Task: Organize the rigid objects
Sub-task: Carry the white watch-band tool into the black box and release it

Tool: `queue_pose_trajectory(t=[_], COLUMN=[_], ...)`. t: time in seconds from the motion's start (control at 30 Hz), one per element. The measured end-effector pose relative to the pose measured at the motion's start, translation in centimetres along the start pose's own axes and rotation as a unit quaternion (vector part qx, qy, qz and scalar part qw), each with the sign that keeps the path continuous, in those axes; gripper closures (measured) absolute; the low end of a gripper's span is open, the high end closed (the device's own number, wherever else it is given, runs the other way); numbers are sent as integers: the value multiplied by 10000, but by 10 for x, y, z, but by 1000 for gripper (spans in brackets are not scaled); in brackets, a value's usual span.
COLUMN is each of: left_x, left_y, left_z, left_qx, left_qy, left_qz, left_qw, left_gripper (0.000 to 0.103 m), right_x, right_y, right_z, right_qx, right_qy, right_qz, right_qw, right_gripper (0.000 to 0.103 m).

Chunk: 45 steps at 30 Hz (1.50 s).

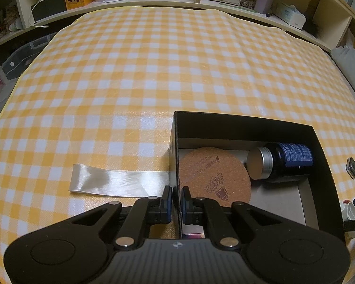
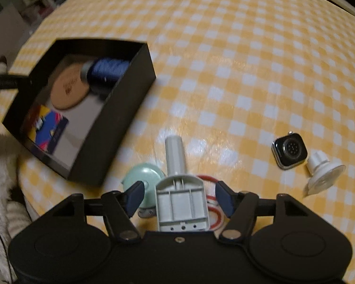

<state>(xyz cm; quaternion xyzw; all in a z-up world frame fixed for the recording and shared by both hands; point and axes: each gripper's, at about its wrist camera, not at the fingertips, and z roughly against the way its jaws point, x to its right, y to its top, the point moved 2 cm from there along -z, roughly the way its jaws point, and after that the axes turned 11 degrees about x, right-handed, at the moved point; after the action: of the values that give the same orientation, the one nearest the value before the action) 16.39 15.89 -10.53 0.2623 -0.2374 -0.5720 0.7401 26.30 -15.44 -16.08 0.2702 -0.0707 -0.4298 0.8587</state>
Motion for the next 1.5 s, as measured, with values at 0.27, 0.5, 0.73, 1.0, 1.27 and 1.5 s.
queue_pose_trajectory(t=[0.27,0.5,0.73,1.0,1.27,1.5], left_x=[0,-1,0,0,0,2], left_y=[1,1,-1,0,0,0], left_z=[1,1,2,1,1,1], left_qx=[-4,-5,-7,-11,-12,-15], left_qy=[1,1,4,1,9,12], left_qz=[-2,0,-10,-5,-15,-19], left_qw=[10000,10000,10000,10000,10000,10000], left_gripper=[95,95,95,95,95,95], right_x=[6,8,-24,-89,-111,-104], right_y=[1,21,40,53,47,44], right_z=[-5,25,57,38,13,16], right_qx=[-101,700,1428,1322,1028,915], right_qy=[67,170,828,1087,752,887], right_qz=[-163,-515,-562,341,1037,768], right_qw=[9998,9961,9847,9847,9864,9889], right_gripper=[55,55,55,55,39,40])
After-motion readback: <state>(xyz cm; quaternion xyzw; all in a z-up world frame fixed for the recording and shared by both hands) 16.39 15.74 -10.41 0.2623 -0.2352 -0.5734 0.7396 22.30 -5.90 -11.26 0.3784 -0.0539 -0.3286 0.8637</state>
